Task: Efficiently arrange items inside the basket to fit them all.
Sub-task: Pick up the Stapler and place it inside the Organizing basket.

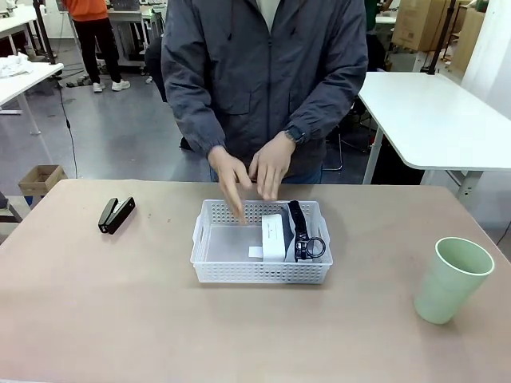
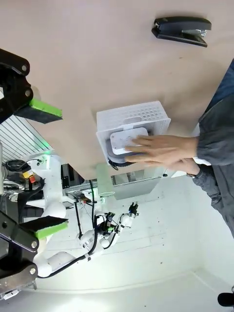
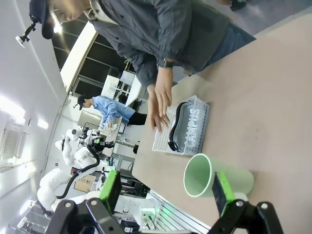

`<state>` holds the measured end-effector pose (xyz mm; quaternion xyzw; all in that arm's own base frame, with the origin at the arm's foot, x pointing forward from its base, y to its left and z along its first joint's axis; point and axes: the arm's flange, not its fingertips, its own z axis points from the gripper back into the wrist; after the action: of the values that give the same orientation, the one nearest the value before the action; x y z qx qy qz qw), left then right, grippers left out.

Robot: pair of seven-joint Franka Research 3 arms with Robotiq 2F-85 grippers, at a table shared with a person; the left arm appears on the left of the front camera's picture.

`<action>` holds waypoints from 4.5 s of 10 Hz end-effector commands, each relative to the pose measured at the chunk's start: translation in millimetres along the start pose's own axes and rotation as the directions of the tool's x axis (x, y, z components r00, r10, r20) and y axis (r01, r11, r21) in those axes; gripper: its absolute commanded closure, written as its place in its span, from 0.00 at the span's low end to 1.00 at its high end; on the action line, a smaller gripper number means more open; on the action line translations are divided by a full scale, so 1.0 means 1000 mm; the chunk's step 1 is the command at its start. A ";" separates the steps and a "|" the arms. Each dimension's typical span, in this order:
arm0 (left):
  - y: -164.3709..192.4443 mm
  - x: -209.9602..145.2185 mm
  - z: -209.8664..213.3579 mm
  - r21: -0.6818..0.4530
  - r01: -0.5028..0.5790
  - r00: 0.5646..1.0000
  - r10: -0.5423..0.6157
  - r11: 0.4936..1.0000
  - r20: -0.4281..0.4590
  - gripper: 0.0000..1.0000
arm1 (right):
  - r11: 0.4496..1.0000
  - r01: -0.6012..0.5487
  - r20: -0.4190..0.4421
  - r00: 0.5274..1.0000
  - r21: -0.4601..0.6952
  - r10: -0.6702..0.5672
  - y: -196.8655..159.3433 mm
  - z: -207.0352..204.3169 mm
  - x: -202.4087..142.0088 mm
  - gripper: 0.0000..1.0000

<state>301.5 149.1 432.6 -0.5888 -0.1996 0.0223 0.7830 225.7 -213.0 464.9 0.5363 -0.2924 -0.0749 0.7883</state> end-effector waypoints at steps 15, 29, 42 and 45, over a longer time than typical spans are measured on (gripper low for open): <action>-0.049 0.057 -0.057 0.492 -0.083 0.915 0.262 0.867 -0.307 0.00 | 0.999 -0.028 0.017 0.999 0.021 0.028 0.001 0.001 0.002 0.00; -0.070 0.140 -0.208 0.935 0.195 0.978 0.008 0.298 -0.207 0.00 | 0.999 -0.028 0.017 0.999 0.021 0.028 0.001 0.001 0.002 0.00; 0.055 0.159 -0.246 0.722 0.566 0.815 -0.141 0.399 -0.561 0.00 | 0.999 -0.028 0.017 0.999 0.021 0.028 0.001 0.001 0.002 0.00; 0.096 0.155 -0.260 0.763 0.513 0.851 -0.112 0.394 -0.514 0.00 | 0.999 -0.028 0.017 0.999 0.021 0.028 0.001 0.001 0.002 0.00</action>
<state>545.7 -18.1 331.0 -0.0384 -0.0979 -0.1530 0.9826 225.2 -213.3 465.0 0.5362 -0.2928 -0.0751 0.7881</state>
